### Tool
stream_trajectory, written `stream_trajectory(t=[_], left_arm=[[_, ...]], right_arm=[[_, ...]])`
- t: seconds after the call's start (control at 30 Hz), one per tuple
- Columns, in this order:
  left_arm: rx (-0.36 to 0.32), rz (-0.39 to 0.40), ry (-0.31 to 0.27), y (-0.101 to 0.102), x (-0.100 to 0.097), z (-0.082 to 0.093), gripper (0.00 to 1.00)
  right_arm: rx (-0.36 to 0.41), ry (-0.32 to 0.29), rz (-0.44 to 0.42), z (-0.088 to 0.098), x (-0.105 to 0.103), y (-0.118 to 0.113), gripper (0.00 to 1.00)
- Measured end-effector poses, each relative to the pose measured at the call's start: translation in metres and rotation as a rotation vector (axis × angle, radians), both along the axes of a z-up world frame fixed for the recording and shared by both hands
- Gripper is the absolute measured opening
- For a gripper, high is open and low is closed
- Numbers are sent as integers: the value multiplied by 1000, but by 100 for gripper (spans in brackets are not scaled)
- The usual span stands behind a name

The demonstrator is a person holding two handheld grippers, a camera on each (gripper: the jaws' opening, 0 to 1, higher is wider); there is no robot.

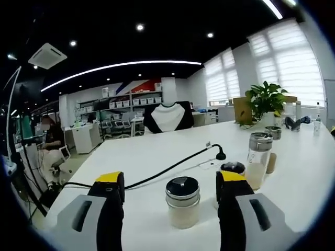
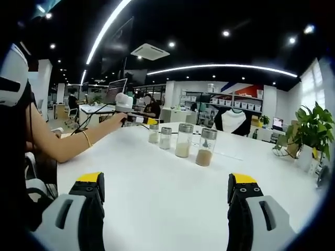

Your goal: Rotate the seasoning bottle until the label or dispensing opening points toward the visible target arrow and the bottle remains upright within the marked orientation range

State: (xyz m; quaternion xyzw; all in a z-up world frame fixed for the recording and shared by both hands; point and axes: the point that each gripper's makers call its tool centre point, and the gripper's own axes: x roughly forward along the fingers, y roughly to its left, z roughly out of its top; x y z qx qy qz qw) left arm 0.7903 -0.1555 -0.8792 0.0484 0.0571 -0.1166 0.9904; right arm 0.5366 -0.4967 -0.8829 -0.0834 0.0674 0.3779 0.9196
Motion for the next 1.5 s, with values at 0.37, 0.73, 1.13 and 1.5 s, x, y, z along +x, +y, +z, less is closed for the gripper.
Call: stream_trajectory(t=[0.37, 0.73, 1.13, 1.5], left_arm=[[-53, 12, 21, -12, 8, -18, 74], [36, 67, 30, -12, 7, -24, 67], [0, 20, 19, -21, 12, -23, 48], [-37, 13, 41, -20, 14, -34, 40]], right_arm=[[21, 16, -7, -3, 7, 1, 100], [34, 40, -24, -8, 7, -4, 99], [53, 35, -40, -5, 4, -13, 94], [62, 36, -36, -4, 4, -9, 93]])
